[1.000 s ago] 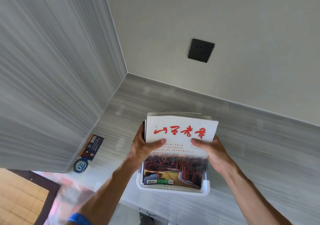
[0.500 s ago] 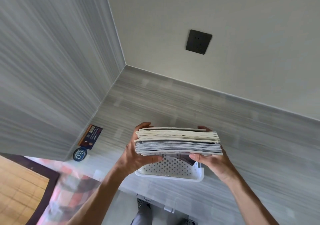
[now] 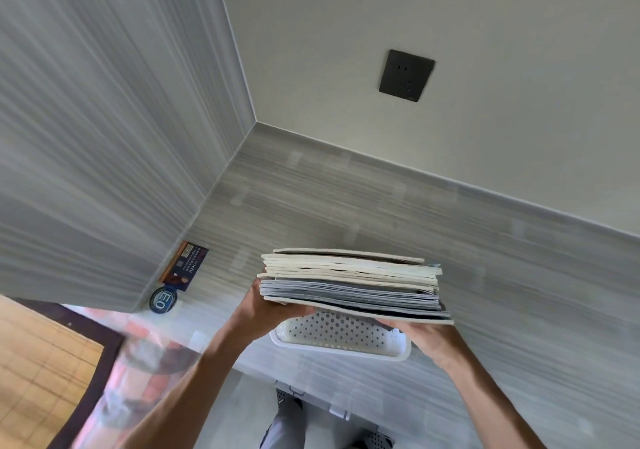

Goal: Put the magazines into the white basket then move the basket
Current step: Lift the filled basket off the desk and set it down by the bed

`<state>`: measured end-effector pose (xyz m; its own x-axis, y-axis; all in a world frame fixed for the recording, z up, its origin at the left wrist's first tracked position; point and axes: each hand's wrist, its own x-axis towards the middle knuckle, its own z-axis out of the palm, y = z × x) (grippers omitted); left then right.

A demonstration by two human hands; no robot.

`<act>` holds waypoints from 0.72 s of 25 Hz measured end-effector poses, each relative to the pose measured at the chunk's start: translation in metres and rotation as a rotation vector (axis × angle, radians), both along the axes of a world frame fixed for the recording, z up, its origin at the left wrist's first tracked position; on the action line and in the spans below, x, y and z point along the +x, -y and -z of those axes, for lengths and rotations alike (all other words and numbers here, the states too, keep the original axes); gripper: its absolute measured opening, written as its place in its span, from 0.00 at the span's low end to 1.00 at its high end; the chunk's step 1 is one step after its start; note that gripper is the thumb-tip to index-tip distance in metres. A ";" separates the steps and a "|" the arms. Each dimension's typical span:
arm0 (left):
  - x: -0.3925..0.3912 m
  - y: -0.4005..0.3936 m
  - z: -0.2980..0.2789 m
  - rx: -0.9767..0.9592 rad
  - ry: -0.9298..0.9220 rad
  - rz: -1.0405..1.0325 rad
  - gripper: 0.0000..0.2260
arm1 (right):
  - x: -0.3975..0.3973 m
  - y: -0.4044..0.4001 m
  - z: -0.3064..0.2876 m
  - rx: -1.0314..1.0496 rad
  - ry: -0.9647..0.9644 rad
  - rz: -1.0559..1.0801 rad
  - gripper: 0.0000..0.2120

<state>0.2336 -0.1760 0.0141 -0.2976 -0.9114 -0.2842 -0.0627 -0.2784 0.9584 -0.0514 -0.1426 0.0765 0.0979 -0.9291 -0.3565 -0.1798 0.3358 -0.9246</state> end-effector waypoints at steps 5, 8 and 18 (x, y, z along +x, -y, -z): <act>-0.009 0.005 -0.004 -0.025 -0.032 0.109 0.23 | -0.004 0.003 0.003 0.182 -0.022 -0.006 0.15; -0.008 0.005 0.010 -0.017 0.096 0.093 0.28 | -0.008 0.010 0.014 0.183 -0.111 -0.004 0.13; 0.000 0.001 0.022 0.073 0.208 0.007 0.34 | 0.001 0.000 0.013 0.340 -0.181 0.043 0.06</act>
<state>0.2331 -0.1773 -0.0079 -0.2315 -0.8845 -0.4050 -0.2589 -0.3453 0.9021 -0.0500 -0.1422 0.0638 -0.0312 -0.7569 -0.6527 -0.3093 0.6283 -0.7138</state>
